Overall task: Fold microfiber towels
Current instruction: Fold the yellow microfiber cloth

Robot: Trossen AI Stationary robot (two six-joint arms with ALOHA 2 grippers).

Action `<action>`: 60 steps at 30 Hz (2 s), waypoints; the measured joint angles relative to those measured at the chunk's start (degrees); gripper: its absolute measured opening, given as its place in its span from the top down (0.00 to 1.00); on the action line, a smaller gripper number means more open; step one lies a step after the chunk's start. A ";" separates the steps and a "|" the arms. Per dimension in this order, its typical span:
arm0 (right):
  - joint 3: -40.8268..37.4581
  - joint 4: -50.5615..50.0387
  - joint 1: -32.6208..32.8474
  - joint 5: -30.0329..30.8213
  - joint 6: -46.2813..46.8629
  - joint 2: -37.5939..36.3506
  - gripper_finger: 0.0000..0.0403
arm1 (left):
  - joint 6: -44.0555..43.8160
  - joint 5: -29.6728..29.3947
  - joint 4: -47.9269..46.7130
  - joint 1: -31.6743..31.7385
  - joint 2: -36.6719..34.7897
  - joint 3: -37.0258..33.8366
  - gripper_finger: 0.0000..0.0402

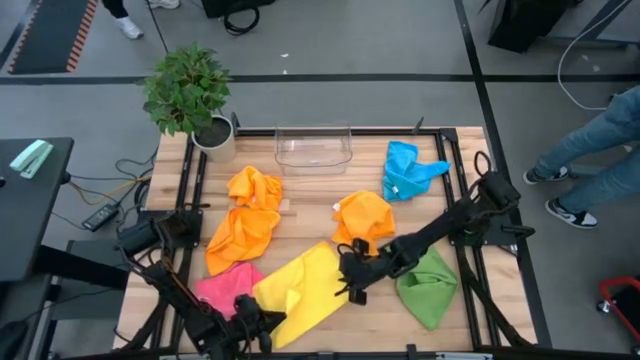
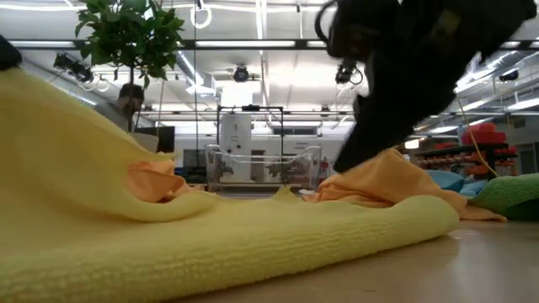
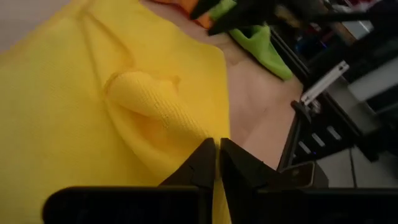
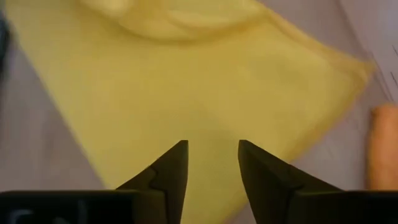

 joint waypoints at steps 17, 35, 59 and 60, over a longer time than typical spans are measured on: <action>1.85 3.96 -0.57 -0.58 -4.30 -0.34 0.71 | 32.63 11.28 -0.79 4.42 -13.98 0.97 0.28; 4.11 1.70 0.18 -0.28 -1.31 -0.37 0.74 | 35.21 60.79 -34.78 23.62 -15.85 2.71 0.49; 4.07 0.28 0.13 0.96 -1.61 -0.39 0.74 | 10.78 65.42 -35.34 27.07 -12.04 2.49 0.60; 4.07 0.28 0.13 0.96 -1.62 -0.39 0.74 | 10.79 65.29 -35.59 27.09 -12.07 2.49 0.62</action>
